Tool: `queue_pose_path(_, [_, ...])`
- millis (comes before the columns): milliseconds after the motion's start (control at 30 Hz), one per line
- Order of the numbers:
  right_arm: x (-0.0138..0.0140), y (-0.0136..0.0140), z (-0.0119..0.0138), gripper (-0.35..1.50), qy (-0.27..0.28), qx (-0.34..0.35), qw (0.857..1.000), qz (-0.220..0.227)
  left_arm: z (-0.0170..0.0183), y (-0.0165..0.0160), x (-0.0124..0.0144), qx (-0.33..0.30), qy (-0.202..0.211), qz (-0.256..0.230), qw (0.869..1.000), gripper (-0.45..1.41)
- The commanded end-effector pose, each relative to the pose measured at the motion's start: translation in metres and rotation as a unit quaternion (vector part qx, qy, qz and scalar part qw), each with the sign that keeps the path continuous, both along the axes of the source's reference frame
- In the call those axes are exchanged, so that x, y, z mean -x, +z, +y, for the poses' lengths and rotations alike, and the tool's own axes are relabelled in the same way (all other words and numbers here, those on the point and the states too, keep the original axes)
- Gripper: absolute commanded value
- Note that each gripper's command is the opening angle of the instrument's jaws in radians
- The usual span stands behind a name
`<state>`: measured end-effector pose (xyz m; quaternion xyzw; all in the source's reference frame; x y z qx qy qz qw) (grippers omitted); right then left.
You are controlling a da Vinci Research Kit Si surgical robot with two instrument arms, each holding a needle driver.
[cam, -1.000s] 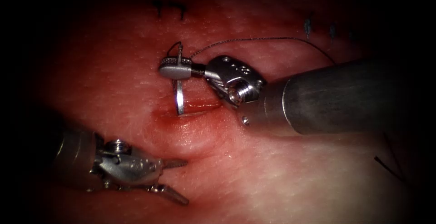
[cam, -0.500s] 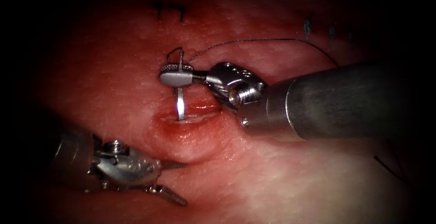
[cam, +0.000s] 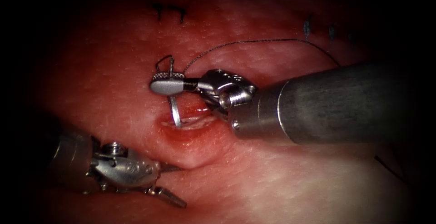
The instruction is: Wound Closure
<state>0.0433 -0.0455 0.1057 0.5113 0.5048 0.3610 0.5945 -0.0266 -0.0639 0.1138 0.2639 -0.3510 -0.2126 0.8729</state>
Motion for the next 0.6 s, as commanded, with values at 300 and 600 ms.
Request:
queue_pose_path(300, [0.0012,-0.0003,-0.0022,-0.35,0.007,-0.006,1.0,-0.009,-0.0008,0.0006,0.0,0.002,-0.002,0.001,1.0,0.59])
queue_pose_path(600, [0.0016,-0.001,-0.0039,-0.35,-0.019,-0.05,0.998,-0.027,-0.0008,0.0006,-0.0003,0.003,-0.003,0.0,1.0,0.57])
